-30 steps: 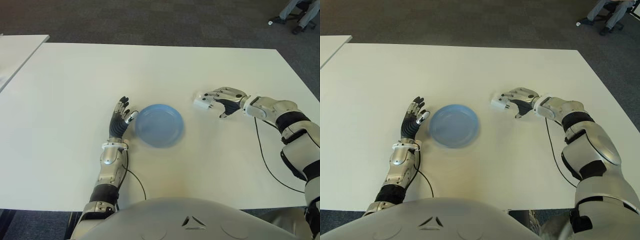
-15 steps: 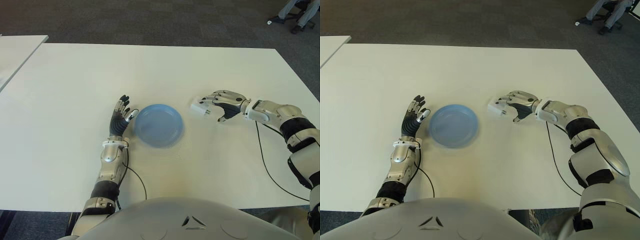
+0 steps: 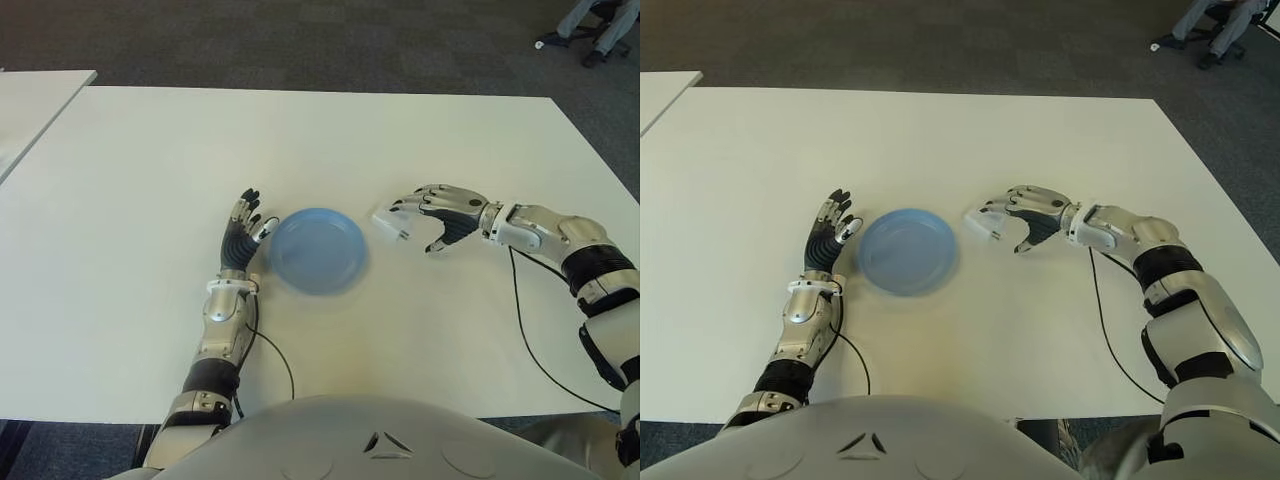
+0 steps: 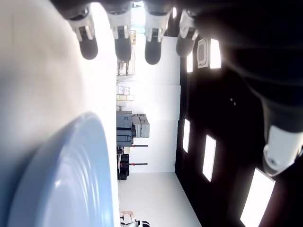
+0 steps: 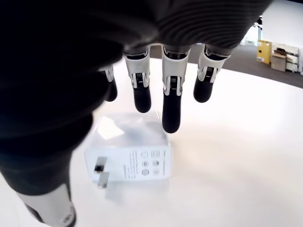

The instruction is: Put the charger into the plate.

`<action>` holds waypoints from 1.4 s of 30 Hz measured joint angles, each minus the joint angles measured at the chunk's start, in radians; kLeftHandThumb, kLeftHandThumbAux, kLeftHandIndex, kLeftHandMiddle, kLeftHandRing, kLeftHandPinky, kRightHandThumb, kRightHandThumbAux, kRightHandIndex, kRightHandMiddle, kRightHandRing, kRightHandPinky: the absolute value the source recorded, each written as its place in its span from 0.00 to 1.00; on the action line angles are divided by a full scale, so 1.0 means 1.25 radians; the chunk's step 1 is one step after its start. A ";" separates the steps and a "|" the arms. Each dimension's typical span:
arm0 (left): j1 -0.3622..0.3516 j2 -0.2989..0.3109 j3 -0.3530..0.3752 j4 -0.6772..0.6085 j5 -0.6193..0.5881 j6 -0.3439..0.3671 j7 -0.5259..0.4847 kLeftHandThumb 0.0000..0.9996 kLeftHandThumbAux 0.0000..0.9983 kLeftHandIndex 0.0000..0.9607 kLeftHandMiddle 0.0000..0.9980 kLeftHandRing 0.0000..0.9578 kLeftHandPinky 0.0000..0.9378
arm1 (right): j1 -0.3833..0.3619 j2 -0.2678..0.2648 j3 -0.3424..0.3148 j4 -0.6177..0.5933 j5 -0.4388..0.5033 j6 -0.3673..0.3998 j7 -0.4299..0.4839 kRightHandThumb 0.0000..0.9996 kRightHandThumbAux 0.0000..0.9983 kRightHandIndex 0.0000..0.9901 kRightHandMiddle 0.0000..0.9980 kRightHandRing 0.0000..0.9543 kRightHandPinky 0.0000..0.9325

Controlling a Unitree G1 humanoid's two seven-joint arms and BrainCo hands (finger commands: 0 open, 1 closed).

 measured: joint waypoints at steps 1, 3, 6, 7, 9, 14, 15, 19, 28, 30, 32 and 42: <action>0.000 0.000 0.000 0.000 0.001 -0.001 0.000 0.00 0.55 0.00 0.10 0.08 0.07 | 0.004 0.002 -0.010 -0.001 0.009 0.000 0.000 0.00 0.72 0.00 0.11 0.20 0.09; 0.000 0.000 0.000 0.001 0.001 -0.002 0.000 0.00 0.55 0.00 0.10 0.08 0.07 | 0.016 0.009 -0.034 -0.001 0.039 0.000 0.001 0.00 0.71 0.00 0.10 0.18 0.11; -0.001 0.000 0.000 0.003 0.001 -0.003 0.000 0.00 0.55 0.00 0.10 0.09 0.08 | 0.033 0.022 -0.069 0.000 0.089 0.005 0.014 0.06 0.64 0.00 0.06 0.12 0.10; -0.001 0.000 0.000 0.003 0.001 -0.003 0.000 0.00 0.56 0.00 0.10 0.09 0.08 | 0.040 0.028 -0.081 0.000 0.111 0.011 0.024 0.10 0.62 0.00 0.05 0.10 0.08; -0.002 0.000 0.001 0.005 0.001 -0.003 0.000 0.00 0.56 0.00 0.10 0.09 0.08 | 0.054 0.044 -0.107 0.000 0.157 0.023 0.047 0.16 0.57 0.00 0.03 0.07 0.05; -0.005 0.000 0.002 0.010 0.001 -0.006 0.000 0.00 0.56 0.00 0.10 0.09 0.08 | 0.089 0.096 -0.174 -0.004 0.272 0.082 0.116 0.29 0.49 0.00 0.02 0.04 0.01; -0.005 0.000 0.002 0.010 0.001 -0.008 0.000 0.00 0.56 0.00 0.10 0.09 0.09 | 0.095 0.105 -0.185 -0.006 0.285 0.094 0.125 0.31 0.49 0.00 0.02 0.04 0.01; -0.007 0.001 0.002 0.013 0.002 -0.009 0.001 0.00 0.56 0.00 0.10 0.09 0.09 | 0.110 0.139 -0.216 -0.020 0.317 0.132 0.141 0.35 0.47 0.00 0.00 0.01 0.00; -0.008 0.004 0.002 0.015 0.009 -0.011 0.005 0.00 0.55 0.00 0.10 0.09 0.08 | 0.122 0.180 -0.246 -0.049 0.312 0.170 0.121 0.37 0.42 0.00 0.00 0.00 0.00; -0.008 0.005 0.002 0.015 0.010 -0.011 0.005 0.00 0.55 0.00 0.10 0.09 0.08 | 0.122 0.187 -0.249 -0.053 0.306 0.175 0.114 0.38 0.40 0.00 0.00 0.00 0.00; -0.008 0.005 0.002 0.015 0.010 -0.011 0.005 0.00 0.55 0.00 0.10 0.09 0.07 | 0.122 0.192 -0.250 -0.056 0.299 0.179 0.107 0.39 0.39 0.00 0.00 0.00 0.00; -0.009 0.007 0.001 0.016 0.017 -0.011 0.007 0.00 0.55 0.00 0.09 0.08 0.07 | 0.126 0.207 -0.249 -0.093 0.248 0.223 0.092 0.35 0.31 0.00 0.00 0.00 0.00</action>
